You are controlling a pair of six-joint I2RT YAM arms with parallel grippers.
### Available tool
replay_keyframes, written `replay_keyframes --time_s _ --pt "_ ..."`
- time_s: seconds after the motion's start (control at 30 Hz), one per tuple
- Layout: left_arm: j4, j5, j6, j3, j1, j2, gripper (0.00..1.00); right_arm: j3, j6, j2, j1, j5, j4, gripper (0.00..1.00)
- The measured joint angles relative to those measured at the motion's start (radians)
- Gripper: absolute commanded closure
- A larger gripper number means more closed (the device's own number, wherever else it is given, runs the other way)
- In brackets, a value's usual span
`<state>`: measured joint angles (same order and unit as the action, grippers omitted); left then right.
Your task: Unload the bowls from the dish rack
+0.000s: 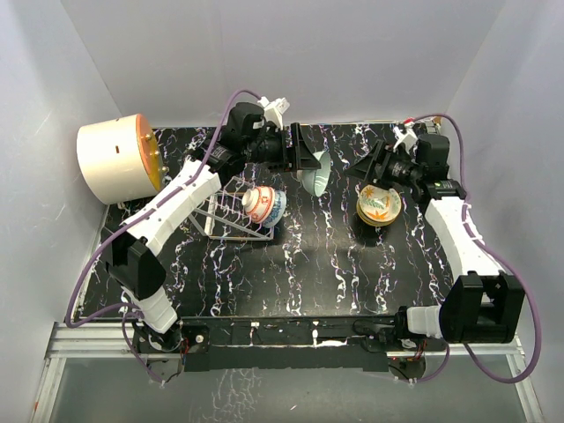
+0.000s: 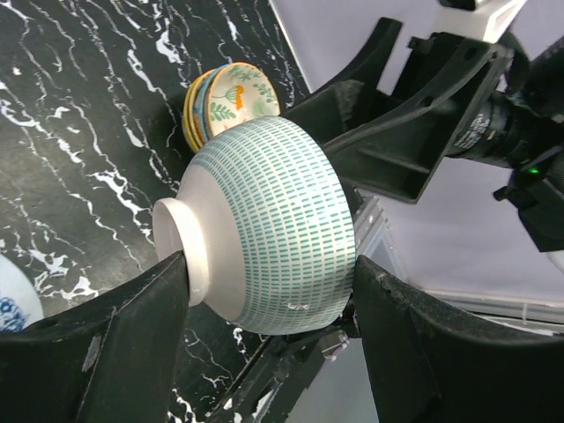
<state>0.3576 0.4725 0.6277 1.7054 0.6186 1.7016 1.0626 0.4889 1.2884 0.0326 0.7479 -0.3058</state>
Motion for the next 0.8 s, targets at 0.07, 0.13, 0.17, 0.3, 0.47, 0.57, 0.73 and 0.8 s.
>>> replay_keyframes --time_s 0.07,0.13,0.17,0.3,0.47,0.57,0.73,0.8 --pt "-0.017 0.018 0.014 -0.002 0.000 0.000 0.68 0.007 -0.005 0.010 -0.028 0.021 0.010 0.31" --pt "-0.035 0.035 0.027 -0.003 0.000 0.000 0.68 0.015 -0.013 0.028 -0.068 0.038 0.021 0.31" --pt "-0.044 0.042 0.032 -0.003 0.000 0.000 0.68 0.017 -0.015 0.037 -0.087 0.043 0.026 0.31" --pt "-0.085 0.082 0.054 -0.008 0.000 0.000 0.68 0.022 -0.018 0.062 -0.149 0.056 0.029 0.31" --pt "-0.134 0.124 0.075 -0.046 0.000 -0.001 0.68 0.029 -0.015 0.080 -0.171 0.065 0.051 0.39" --pt "-0.142 0.139 0.080 -0.064 0.000 -0.002 0.68 0.030 -0.002 0.084 -0.175 0.077 0.078 0.52" --pt "-0.146 0.152 0.082 -0.071 -0.003 -0.014 0.67 0.030 0.029 0.093 -0.173 0.083 0.124 0.75" --pt "-0.146 0.153 0.081 -0.071 -0.007 -0.027 0.66 0.030 0.041 0.094 -0.172 0.088 0.135 0.84"
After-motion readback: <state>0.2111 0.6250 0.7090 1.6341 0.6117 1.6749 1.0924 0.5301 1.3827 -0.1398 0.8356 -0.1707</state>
